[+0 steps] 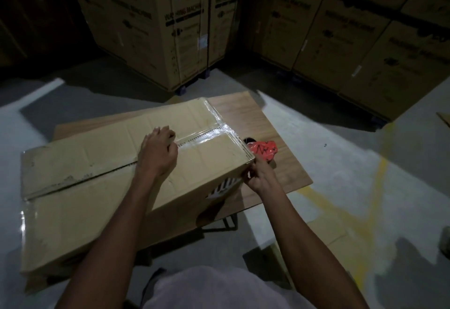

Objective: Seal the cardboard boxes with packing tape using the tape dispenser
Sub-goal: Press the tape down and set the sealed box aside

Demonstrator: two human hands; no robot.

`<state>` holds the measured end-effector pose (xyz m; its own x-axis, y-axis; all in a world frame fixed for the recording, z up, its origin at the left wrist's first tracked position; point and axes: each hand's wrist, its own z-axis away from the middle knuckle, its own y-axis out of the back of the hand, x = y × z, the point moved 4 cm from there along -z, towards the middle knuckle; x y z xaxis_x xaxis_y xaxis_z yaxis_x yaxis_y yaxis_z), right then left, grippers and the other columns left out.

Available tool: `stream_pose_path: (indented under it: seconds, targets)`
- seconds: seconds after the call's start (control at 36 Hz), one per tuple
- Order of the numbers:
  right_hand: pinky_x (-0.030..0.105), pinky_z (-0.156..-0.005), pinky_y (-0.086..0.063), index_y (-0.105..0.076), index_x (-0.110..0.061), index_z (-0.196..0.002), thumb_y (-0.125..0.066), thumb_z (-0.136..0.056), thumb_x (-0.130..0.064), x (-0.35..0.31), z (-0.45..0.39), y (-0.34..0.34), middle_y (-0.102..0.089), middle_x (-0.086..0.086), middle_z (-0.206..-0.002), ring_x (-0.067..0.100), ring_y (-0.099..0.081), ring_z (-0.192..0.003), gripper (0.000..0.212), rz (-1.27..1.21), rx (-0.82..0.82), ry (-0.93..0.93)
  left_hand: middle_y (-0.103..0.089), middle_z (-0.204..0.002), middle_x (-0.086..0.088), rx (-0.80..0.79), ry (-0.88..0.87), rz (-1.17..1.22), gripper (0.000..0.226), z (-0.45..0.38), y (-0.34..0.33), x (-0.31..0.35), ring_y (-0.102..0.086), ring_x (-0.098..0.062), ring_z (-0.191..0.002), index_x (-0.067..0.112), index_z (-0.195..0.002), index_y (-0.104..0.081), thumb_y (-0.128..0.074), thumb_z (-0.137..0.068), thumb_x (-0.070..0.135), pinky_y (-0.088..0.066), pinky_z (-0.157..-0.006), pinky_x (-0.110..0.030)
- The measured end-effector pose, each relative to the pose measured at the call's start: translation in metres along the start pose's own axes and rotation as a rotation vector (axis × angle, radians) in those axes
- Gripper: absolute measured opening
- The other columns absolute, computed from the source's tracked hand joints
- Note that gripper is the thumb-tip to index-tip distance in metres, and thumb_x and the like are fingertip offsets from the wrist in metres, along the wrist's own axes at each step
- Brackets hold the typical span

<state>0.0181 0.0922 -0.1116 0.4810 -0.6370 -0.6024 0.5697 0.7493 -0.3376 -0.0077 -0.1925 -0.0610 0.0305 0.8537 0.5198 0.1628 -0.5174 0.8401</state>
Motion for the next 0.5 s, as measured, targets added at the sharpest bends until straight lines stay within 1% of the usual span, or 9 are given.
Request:
stream_pose_path:
  seconds: [0.08,0.17,0.31,0.33,0.36,0.39,0.42,0.44,0.5]
  targets:
    - [0.019,-0.039,-0.047,-0.065,-0.011,-0.107,-0.056,-0.107,-0.043,0.003,0.006,-0.002,-0.066,0.006,-0.087,0.016,-0.059,-0.072,0.033,-0.135,0.040,0.014,-0.054,-0.144,-0.012,-0.004,-0.001,-0.013,0.035,-0.001,-0.004,-0.002,-0.043,-0.030,-0.137,0.014,-0.129,-0.058,-0.052,-0.096,0.021,-0.029,-0.119,-0.048]
    - [0.024,-0.049,-0.053,-0.067,-0.013,-0.112,-0.049,-0.108,-0.052,0.015,0.016,-0.003,-0.069,0.006,-0.094,0.019,-0.064,-0.082,0.043,-0.218,0.003,0.006,-0.052,-0.148,-0.009,-0.010,-0.004,-0.007,0.033,-0.001,-0.006,-0.005,-0.040,-0.028,-0.140,0.015,-0.128,-0.059,-0.052,-0.097,0.023,-0.027,-0.119,-0.047]
    - [0.026,-0.043,-0.054,-0.069,-0.014,-0.091,-0.062,-0.099,-0.025,0.011,0.027,-0.015,-0.071,0.002,-0.064,0.016,-0.068,-0.051,0.016,-0.145,-0.050,-0.048,-0.048,-0.153,-0.006,-0.020,0.004,-0.010,0.034,-0.001,-0.006,-0.003,-0.036,-0.026,-0.145,0.017,-0.131,-0.058,-0.051,-0.098,0.023,-0.026,-0.121,-0.048]
    - [0.031,-0.047,-0.059,-0.069,-0.013,-0.091,-0.060,-0.099,-0.020,0.008,0.027,-0.020,-0.072,0.004,-0.066,0.018,-0.070,-0.054,0.014,-0.139,-0.096,-0.074,-0.047,-0.154,-0.006,-0.023,0.014,-0.011,0.035,-0.001,-0.005,-0.002,-0.035,-0.026,-0.146,0.017,-0.132,-0.058,-0.051,-0.098,0.024,-0.026,-0.122,-0.048]
    - [0.035,-0.061,-0.065,-0.070,-0.012,-0.093,-0.057,-0.100,-0.017,0.005,0.026,-0.024,-0.073,0.006,-0.074,0.022,-0.072,-0.064,0.016,-0.132,-0.150,-0.110,-0.046,-0.154,-0.005,-0.025,0.020,-0.014,0.035,0.000,-0.005,-0.001,-0.035,-0.026,-0.146,0.017,-0.132,-0.058,-0.051,-0.099,0.024,-0.025,-0.122,-0.047]
    - [0.038,-0.079,-0.065,-0.071,-0.010,-0.096,-0.054,-0.102,-0.017,0.003,0.025,-0.027,-0.074,0.009,-0.082,0.025,-0.072,-0.075,0.020,-0.124,-0.193,-0.150,-0.047,-0.154,-0.005,-0.025,0.020,-0.021,0.035,0.002,-0.005,-0.001,-0.036,-0.026,-0.145,0.017,-0.132,-0.057,-0.050,-0.099,0.024,-0.026,-0.122,-0.047]
    - [0.040,-0.088,-0.062,-0.071,-0.007,-0.095,-0.052,-0.104,-0.017,0.001,0.024,-0.029,-0.073,0.012,-0.087,0.028,-0.072,-0.080,0.024,-0.113,-0.215,-0.187,-0.047,-0.153,-0.006,-0.023,0.015,-0.028,0.035,0.003,-0.004,0.000,-0.038,-0.026,-0.143,0.017,-0.132,-0.057,-0.050,-0.099,0.024,-0.027,-0.121,-0.048]
    - [0.040,-0.083,-0.064,-0.072,-0.005,-0.091,-0.051,-0.106,-0.017,-0.001,0.024,-0.030,-0.074,0.015,-0.085,0.031,-0.073,-0.077,0.029,-0.097,-0.225,-0.219,-0.048,-0.152,-0.007,-0.018,0.008,-0.033,0.034,0.003,-0.004,0.000,-0.040,-0.027,-0.140,0.017,-0.132,-0.057,-0.050,-0.099,0.023,-0.029,-0.120,-0.048]
    - [0.042,-0.050,-0.062,-0.075,-0.001,-0.081,-0.053,-0.107,-0.020,-0.002,0.020,-0.031,-0.075,0.017,-0.072,0.030,-0.074,-0.057,0.039,-0.072,-0.219,-0.272,-0.050,-0.149,-0.009,-0.009,0.004,-0.033,0.033,0.003,-0.001,0.001,-0.044,-0.030,-0.135,0.015,-0.130,-0.058,-0.050,-0.098,0.022,-0.033,-0.117,-0.050]
